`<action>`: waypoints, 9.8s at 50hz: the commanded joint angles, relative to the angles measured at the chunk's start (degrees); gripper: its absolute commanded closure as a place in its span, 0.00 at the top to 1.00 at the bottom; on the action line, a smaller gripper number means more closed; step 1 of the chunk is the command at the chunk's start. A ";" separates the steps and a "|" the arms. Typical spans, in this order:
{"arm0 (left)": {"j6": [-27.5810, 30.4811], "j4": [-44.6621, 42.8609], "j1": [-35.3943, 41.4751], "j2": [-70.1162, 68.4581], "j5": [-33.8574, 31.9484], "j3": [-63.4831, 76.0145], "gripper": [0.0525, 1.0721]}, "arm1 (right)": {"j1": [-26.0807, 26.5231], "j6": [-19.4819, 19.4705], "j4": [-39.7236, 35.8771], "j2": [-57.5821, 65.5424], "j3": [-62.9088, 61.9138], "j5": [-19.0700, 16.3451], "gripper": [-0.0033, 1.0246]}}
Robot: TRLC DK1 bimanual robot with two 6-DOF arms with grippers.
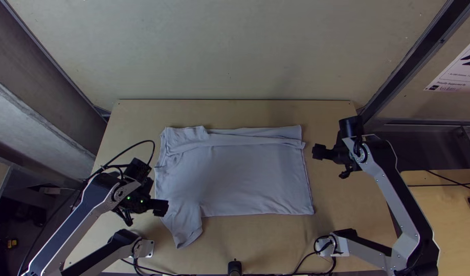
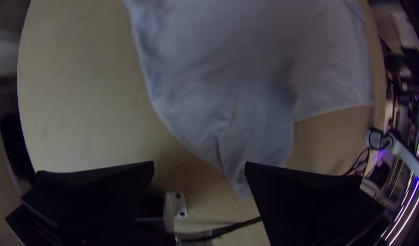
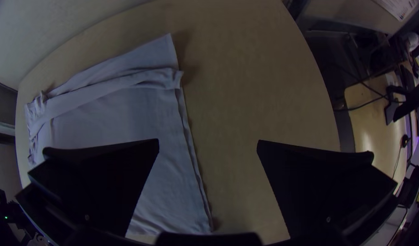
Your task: Fold the t-shirt
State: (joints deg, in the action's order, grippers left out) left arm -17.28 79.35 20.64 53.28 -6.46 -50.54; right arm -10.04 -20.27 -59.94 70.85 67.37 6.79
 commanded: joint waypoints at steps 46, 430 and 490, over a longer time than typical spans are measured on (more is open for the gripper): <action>-11.37 -15.10 13.19 12.82 -0.84 14.60 0.66 | -3.76 -9.26 -0.88 0.43 -7.08 -5.12 0.90; 1.55 -46.13 -10.98 56.32 -17.97 -21.70 0.43 | -3.49 8.06 -6.77 27.68 35.63 6.57 0.96; 40.22 -24.51 -36.55 45.69 18.50 -42.53 0.02 | -4.72 4.36 2.81 21.26 19.29 7.28 0.96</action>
State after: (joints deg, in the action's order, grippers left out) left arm 20.21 52.27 -20.38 103.72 9.13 -91.33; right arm -14.26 -14.76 -57.43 94.08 88.36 13.34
